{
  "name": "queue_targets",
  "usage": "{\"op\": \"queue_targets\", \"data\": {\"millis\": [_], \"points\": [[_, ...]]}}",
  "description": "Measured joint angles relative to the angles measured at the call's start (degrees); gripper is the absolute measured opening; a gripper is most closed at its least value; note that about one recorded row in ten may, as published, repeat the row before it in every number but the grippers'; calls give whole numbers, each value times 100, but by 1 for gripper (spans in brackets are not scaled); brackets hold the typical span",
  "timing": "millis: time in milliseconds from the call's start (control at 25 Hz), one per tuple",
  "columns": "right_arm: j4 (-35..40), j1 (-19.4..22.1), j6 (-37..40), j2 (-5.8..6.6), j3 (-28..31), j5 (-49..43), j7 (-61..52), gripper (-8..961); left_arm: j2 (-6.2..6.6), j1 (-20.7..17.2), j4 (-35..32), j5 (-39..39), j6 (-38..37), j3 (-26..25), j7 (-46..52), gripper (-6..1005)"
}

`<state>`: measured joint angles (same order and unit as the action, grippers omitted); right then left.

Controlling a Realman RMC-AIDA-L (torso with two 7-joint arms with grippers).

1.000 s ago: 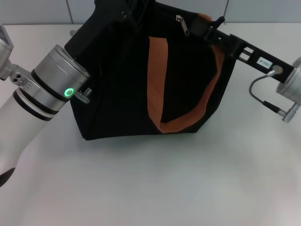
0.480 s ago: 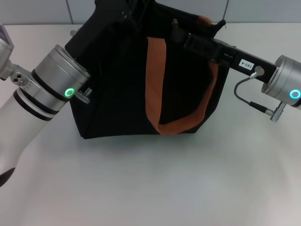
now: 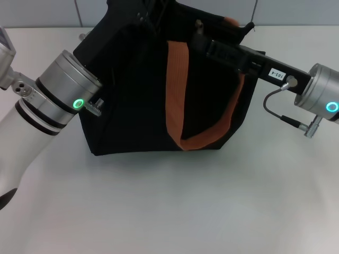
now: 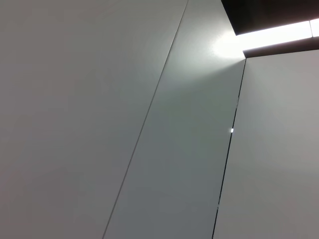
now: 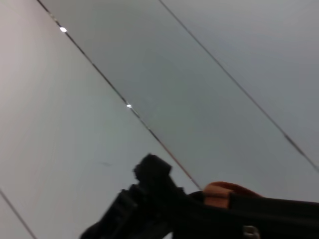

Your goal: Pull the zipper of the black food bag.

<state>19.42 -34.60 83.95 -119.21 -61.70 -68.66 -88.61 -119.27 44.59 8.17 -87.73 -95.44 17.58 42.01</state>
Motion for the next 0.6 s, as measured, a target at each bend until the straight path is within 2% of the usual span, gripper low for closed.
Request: {"op": "queue_targets", "data": {"millis": [120,280,600], "points": [[12,-15,-31,-3,-4,0,0,602,0,9,0,0,0,0,0,183],[34,-78,343,-6,-12,0,54,600,0,17,0,0,0,0,0,184],[36,-90,159,-6,-6,0,47,596,0,24,-7,1,0,-14,0,185]]}}
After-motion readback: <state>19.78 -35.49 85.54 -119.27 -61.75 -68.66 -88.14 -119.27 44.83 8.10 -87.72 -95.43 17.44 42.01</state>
